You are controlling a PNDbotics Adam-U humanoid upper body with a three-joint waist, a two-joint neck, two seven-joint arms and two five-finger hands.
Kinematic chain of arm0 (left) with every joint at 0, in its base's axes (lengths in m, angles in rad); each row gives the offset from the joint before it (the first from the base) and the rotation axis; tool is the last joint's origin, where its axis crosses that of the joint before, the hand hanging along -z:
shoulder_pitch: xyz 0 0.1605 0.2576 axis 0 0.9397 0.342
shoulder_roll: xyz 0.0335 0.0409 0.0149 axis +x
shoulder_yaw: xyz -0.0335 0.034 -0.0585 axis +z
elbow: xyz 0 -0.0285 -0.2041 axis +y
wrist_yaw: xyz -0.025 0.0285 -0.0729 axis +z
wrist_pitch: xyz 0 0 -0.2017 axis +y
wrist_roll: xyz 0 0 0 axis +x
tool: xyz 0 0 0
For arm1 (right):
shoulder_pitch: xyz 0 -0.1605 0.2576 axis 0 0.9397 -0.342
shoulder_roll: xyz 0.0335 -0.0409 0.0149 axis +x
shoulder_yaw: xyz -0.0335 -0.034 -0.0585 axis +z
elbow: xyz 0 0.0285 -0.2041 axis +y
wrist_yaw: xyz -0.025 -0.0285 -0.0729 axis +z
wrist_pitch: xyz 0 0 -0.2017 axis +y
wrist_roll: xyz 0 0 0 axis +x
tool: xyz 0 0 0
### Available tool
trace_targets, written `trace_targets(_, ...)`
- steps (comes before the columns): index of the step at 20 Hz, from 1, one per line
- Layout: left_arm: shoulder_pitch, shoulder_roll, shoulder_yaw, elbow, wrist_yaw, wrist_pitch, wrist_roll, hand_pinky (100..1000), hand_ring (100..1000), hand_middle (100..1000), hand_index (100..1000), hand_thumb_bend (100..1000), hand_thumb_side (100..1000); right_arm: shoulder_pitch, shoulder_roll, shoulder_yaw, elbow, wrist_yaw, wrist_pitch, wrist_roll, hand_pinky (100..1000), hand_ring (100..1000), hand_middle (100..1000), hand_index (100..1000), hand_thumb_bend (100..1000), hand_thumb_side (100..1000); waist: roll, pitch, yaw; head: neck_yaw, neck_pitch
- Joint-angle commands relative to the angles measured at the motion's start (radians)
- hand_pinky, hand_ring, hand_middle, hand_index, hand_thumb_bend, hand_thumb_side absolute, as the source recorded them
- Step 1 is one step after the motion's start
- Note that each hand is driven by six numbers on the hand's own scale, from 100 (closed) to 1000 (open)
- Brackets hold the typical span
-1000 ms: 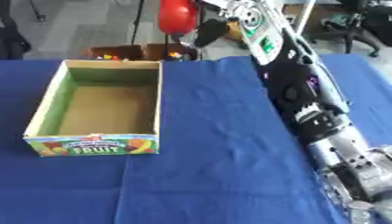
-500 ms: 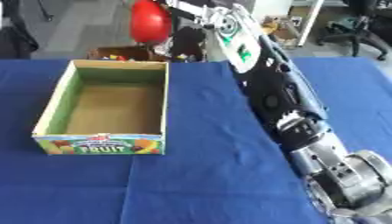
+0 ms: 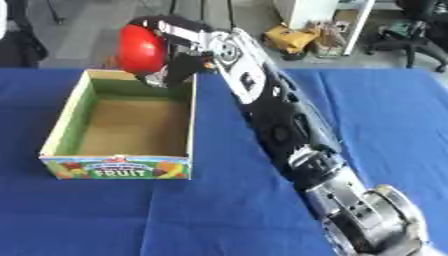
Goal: Pick up objects on the table and place them in the box.
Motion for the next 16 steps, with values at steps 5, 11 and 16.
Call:
trace_targets(5, -0.019, 0.001, -0.002, -0.014, 0.006, -0.002, -0.005, 724, 908, 750, 795, 100, 1000, -0.006, 0.039, -0.003, 0.040, 0.047, -0.004, 0.004, 516, 508, 391, 585, 100, 349, 0.003, -0.011, 0.008, -0.014, -0.016)
trace_targets(11, -0.020, -0.001, -0.003, -0.014, 0.006, -0.001, -0.006, 725, 909, 750, 795, 100, 1000, 0.003, 0.064, -0.006, 0.081, 0.089, 0.003, 0.003, 519, 515, 398, 585, 100, 355, 0.002, -0.004, 0.013, -0.020, -0.018)
trace_targets(16, -0.022, -0.002, -0.004, -0.014, 0.007, -0.002, -0.007, 724, 909, 750, 795, 100, 1000, 0.004, 0.081, -0.010, 0.130, 0.146, 0.007, 0.001, 524, 526, 411, 587, 100, 359, 0.000, 0.001, 0.015, -0.025, -0.020)
